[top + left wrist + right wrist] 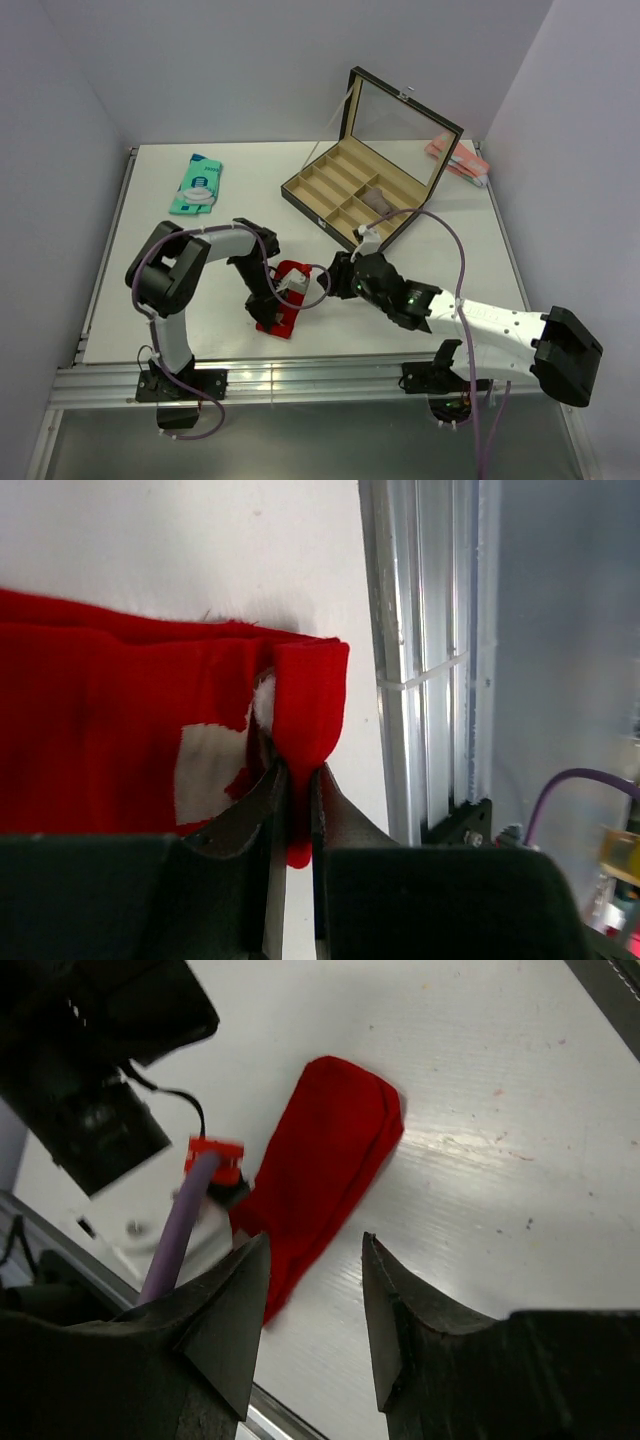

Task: Roll the socks
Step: Roll the sock at the center of the board.

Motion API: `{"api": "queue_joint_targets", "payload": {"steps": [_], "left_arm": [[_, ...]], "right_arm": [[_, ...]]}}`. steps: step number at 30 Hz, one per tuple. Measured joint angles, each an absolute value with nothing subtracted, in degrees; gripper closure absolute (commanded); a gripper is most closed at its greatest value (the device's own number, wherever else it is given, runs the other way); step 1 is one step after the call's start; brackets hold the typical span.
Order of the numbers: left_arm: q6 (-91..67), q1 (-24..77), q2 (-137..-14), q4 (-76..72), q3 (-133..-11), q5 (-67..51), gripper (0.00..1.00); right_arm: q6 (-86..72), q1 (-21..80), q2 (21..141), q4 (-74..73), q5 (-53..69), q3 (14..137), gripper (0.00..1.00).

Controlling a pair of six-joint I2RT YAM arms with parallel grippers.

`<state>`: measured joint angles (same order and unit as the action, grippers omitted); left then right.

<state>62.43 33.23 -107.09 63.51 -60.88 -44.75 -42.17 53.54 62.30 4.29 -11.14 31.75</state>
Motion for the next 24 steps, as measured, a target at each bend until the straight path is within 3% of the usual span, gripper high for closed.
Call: {"api": "queue_joint_targets", "payload": {"steps": [11, 24], "left_arm": [[66.3, 29.3, -118.8, 73.1, -67.4, -48.8, 1.0], [63.7, 29.0, -126.0, 78.8, -72.9, -49.8, 1.0]], "right_arm": [[-32.1, 69.1, 60.1, 8.2, -21.9, 27.8, 0.51], [-17.6, 84.9, 92.3, 7.0, -24.6, 49.1, 0.5]]}}
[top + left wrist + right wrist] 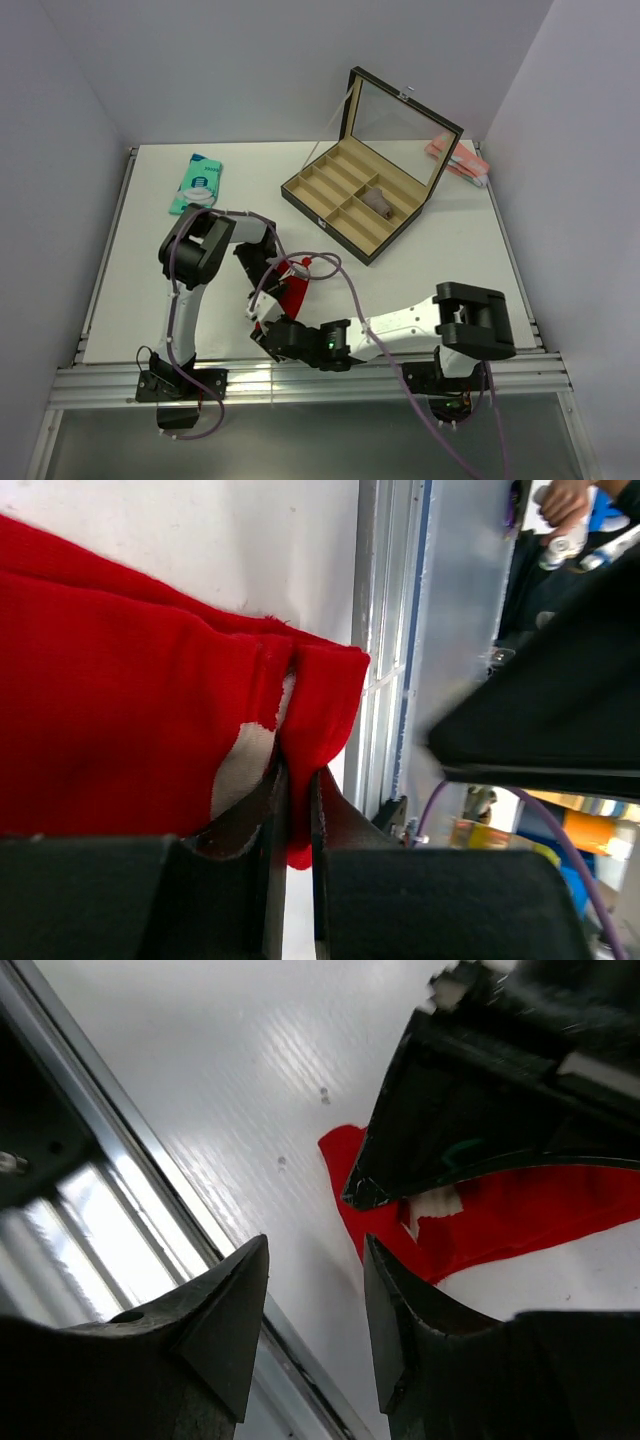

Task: Roll the socks
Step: Roll the sock at the center of the board.

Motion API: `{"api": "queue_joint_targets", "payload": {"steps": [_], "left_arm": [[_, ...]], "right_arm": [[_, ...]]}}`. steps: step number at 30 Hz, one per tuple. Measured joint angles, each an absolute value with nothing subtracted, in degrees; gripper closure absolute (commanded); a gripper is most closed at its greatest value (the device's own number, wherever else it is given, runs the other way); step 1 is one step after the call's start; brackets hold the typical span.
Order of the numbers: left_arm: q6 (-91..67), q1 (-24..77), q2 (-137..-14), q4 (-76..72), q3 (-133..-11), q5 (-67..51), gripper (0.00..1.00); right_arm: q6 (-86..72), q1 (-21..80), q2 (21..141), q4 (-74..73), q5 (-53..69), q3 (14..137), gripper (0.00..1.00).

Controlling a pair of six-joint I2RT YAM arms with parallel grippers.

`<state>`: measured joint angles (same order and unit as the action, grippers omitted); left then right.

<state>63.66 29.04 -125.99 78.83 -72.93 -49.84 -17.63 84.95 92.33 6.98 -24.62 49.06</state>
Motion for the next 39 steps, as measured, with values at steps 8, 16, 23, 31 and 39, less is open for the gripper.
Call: {"api": "queue_joint_targets", "payload": {"steps": [8, 16, 23, 31, 39], "left_arm": [[62.6, 28.8, -128.5, 80.9, -75.1, -50.2, 1.0], [61.8, 28.8, -128.6, 80.9, -75.7, -50.1, 1.0], [61.7, 28.6, -129.2, 81.1, -75.7, -50.2, 1.0], [61.5, 28.6, -129.3, 81.2, -75.8, -50.2, 1.0], [60.2, 28.6, -130.2, 81.9, -76.5, -50.2, 1.0]], "right_arm": [[-12.9, 85.3, 99.3, 2.9, -26.1, 52.0, 0.47], [-9.0, 85.8, 102.4, 1.4, -30.7, 54.1, 0.47], [-6.2, 87.3, 102.7, -0.8, -36.0, 54.7, 0.46], [-4.4, 87.4, 103.5, -2.7, -35.5, 56.4, 0.46], [-3.3, 87.4, 105.7, -1.6, -35.0, 56.4, 0.56]]}}
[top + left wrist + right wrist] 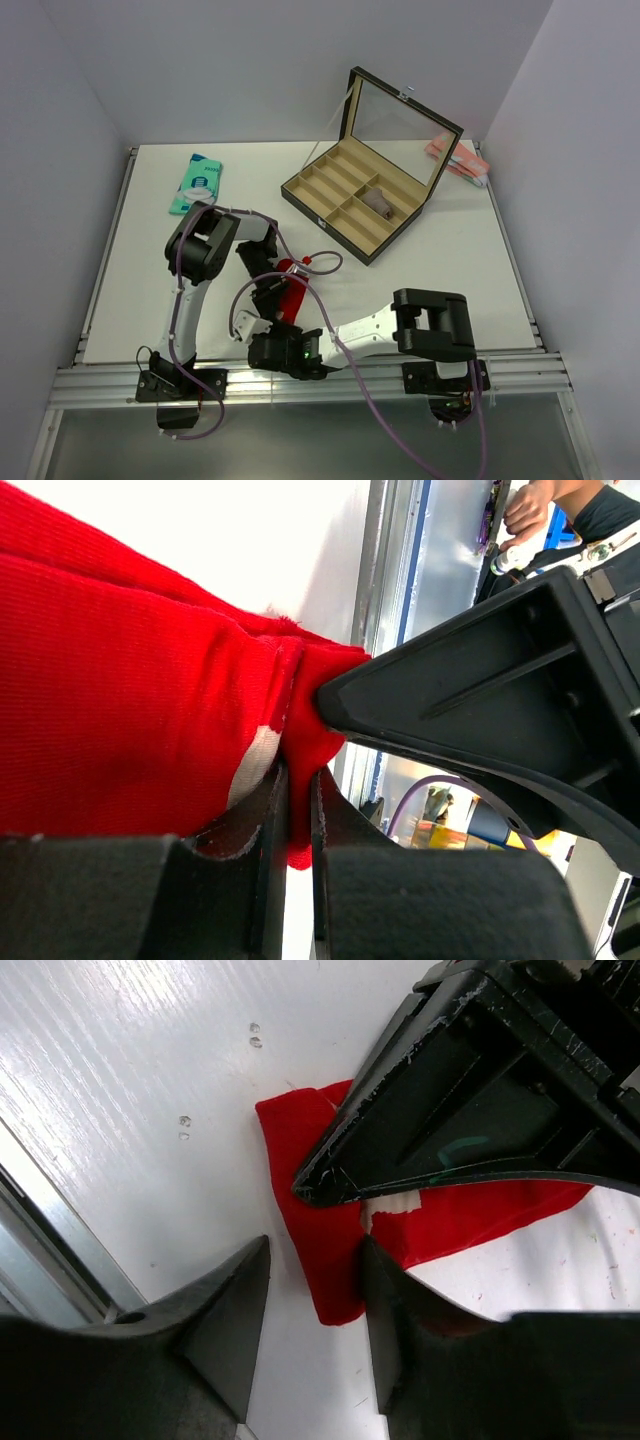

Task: Roll the socks
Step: Roll the sock at the center of the board.

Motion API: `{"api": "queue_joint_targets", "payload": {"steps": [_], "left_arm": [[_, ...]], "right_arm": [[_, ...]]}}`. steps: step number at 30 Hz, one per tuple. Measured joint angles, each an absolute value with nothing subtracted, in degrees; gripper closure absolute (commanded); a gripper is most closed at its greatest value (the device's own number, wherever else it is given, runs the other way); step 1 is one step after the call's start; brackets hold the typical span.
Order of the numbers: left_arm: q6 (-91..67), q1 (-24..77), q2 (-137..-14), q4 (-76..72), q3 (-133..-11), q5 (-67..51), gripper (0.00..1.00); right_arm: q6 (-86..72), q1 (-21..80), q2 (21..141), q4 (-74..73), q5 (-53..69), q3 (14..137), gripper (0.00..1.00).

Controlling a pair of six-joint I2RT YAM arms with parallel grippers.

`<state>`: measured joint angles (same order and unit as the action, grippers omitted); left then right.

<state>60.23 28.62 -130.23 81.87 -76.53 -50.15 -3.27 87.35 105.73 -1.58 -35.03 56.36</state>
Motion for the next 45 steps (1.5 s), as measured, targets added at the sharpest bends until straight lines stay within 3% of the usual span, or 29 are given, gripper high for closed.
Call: {"api": "queue_joint_targets", "payload": {"steps": [2, 3, 6, 16, 22, 29, 36, 41, 45], "left_arm": [[60.2, 28.6, -130.2, 81.9, -76.6, -50.2, 0.99], [60.2, 28.6, -130.2, 81.9, -76.6, -50.2, 0.99], [60.1, 28.6, -130.2, 81.9, -76.6, -50.1, 0.98], [60.2, 27.5, -129.6, 80.9, -76.7, -52.9, 0.78], [60.2, 24.7, -126.4, 78.3, -77.7, -57.2, 0.72], [56.6, 17.4, -121.7, 74.5, -78.7, -62.9, 0.73], [39.8, 7.9, -106.4, 54.1, -69.8, -62.2, 0.73], [31.4, 3.6, -93.0, 40.2, -63.6, -56.0, 0.72], [28.7, 3.8, -89.3, 35.7, -63.0, -51.3, 0.72]], "right_arm": [[-3.2, 87.2, 105.8, -1.6, -34.9, 56.3, 0.66], [-3.3, 86.9, 105.8, -1.6, -34.8, 56.2, 0.8], [-4.0, 86.0, 105.6, -1.4, -34.2, 56.1, 0.92], [-9.8, 80.3, 99.4, 4.8, -23.5, 49.2, 0.95], [-13.8, 74.5, 96.3, 9.4, -14.2, 45.0, 0.95], [-17.5, 68.8, 95.0, 14.6, -0.6, 41.8, 0.95], [-21.4, 60.1, 95.5, 15.9, 16.6, 41.1, 0.94], [-24.4, 54.0, 103.2, 11.3, 31.2, 49.2, 0.92], [-30.2, 50.7, 111.0, 12.7, 43.4, 53.7, 0.91]]}}
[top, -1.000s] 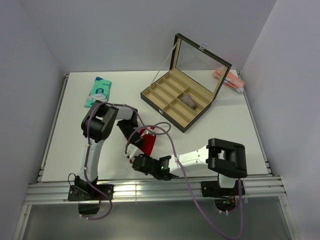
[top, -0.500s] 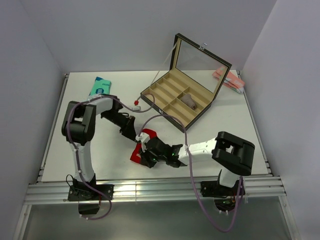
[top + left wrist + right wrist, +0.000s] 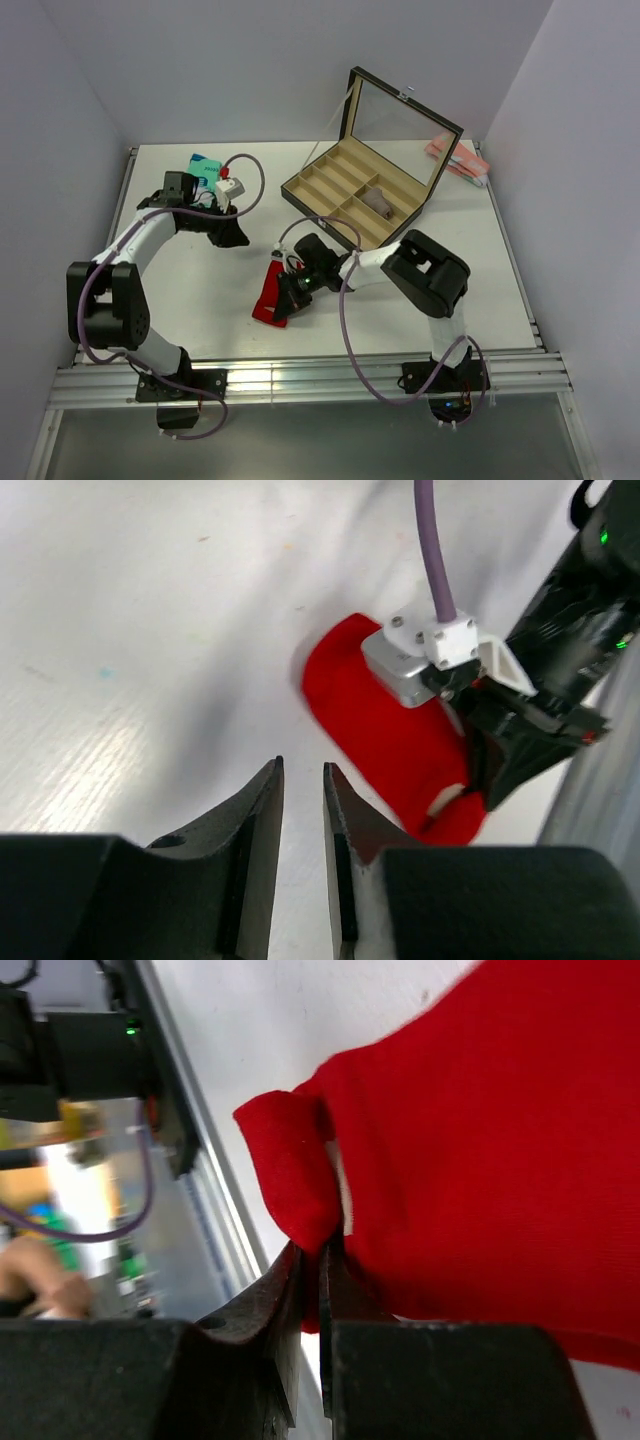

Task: Roll the socks
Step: Roll the sock at the center of the board.

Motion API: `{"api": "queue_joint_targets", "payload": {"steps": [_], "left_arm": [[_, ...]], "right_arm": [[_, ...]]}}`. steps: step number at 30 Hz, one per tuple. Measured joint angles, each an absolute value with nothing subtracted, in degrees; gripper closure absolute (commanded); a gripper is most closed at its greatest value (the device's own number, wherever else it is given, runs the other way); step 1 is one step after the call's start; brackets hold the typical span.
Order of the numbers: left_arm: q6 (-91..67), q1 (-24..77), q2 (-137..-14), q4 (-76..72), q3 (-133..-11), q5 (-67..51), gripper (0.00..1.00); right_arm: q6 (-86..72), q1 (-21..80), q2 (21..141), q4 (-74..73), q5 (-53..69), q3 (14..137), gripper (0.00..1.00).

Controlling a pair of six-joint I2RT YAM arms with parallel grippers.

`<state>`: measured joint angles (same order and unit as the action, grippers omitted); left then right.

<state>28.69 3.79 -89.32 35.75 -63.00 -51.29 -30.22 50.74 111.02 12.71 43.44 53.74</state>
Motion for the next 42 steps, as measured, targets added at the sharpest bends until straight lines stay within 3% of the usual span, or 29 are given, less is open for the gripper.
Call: {"api": "queue_joint_targets", "payload": {"steps": [4, 8, 13, 17, 20, 25, 27, 28, 42], "left_arm": [[27.9, 3.8, -85.7, 30.6, -58.0, -45.6, 0.64], [29.8, 6.0, -75.2, 28.0, -49.1, -39.8, 0.62], [32.2, 15.0, -69.5, 24.1, -44.5, -32.4, 0.64], [33.0, 23.3, -68.1, 22.1, -40.5, -26.2, 0.61], [35.2, 27.3, -64.1, 21.4, -36.0, -24.1, 0.38], [39.9, 29.8, -55.8, 21.7, -30.3, -23.7, 0.33], [41.6, 30.4, -54.2, 21.7, -29.2, -24.2, 0.27], [42.5, 30.7, -53.5, 21.7, -28.5, -24.5, 0.2], [47.4, 43.0, -51.6, 15.2, -19.0, -19.8, 0.28]], "right_arm": [[-33.3, 49.2, 113.9, 12.7, 49.2, 55.1, 0.92], [-35.2, 48.8, 114.4, 11.3, 51.6, 55.2, 0.92], [-37.3, 48.1, 115.1, 8.7, 53.1, 55.9, 0.9], [-39.0, 46.7, 116.5, 5.9, 54.0, 57.7, 0.9], [-39.1, 46.0, 116.5, 2.8, 53.5, 58.9, 0.87], [-38.7, 45.7, 116.7, -2.4, 51.9, 61.6, 0.85], [-38.5, 45.7, 117.2, -3.7, 51.7, 62.4, 0.85], [-38.4, 45.7, 117.6, -4.2, 51.8, 62.8, 0.85], [-38.7, 45.3, 118.5, -6.0, 52.4, 63.7, 0.85]]}}
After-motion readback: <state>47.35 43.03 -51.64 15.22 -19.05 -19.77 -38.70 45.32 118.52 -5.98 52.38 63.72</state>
